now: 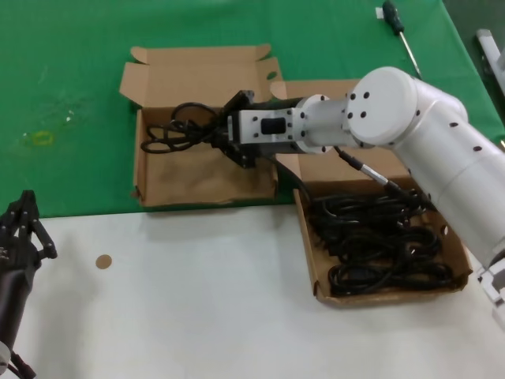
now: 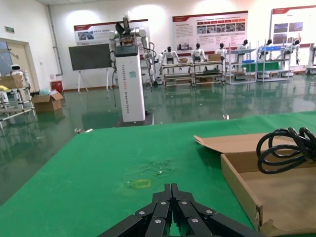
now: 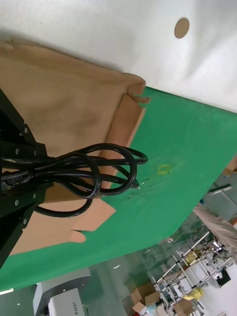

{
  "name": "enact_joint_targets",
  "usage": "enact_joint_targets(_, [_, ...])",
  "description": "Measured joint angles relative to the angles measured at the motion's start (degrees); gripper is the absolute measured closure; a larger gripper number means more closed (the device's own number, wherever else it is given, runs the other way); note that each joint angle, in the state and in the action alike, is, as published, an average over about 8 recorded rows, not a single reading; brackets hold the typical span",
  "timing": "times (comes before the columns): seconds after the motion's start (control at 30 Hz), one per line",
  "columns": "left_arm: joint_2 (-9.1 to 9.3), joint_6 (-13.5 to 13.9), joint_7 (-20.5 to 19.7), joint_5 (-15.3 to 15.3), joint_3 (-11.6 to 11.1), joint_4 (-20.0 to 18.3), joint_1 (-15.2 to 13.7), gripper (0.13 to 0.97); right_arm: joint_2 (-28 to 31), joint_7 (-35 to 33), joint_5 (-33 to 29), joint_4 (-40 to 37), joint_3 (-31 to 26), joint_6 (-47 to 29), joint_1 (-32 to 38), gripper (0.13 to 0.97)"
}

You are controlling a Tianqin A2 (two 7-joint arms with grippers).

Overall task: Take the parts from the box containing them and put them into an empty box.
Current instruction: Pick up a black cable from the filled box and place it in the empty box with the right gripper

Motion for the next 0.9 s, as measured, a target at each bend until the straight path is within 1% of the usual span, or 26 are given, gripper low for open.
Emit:
enact_joint_targets(0.13, [0.00, 0.00, 0.00, 0.00, 0.00, 0.00, 0.00, 0.945, -0.49, -1.46, 0.79, -1.29, 0.11, 0.39, 0.39, 0.889])
enact_joint_targets(0.43, [0.00, 0.00, 0.00, 0.00, 0.00, 0.00, 0.00, 0.945, -0.54, -2.40, 1.42, -1.52, -0.01, 0.54, 0.49, 0.826])
enact_joint_targets(0.7, [0.00, 0.00, 0.00, 0.00, 0.00, 0.00, 0.00, 0.945, 1.16, -0.62, 1.03, 1.55, 0.06, 0.02, -0.10, 0.694])
enact_joint_targets(0.83, [0.00, 0.00, 0.00, 0.00, 0.00, 0.00, 0.00, 0.945, 2.60, 0.73, 1.04, 4.49, 0.39, -0.46, -1.03, 0.694])
enact_joint_targets(0.9, [0.00, 0.00, 0.00, 0.00, 0.00, 0.00, 0.00, 0.945, 3.20, 1.27, 1.10, 5.76, 0.57, -0.66, -1.49, 0.644])
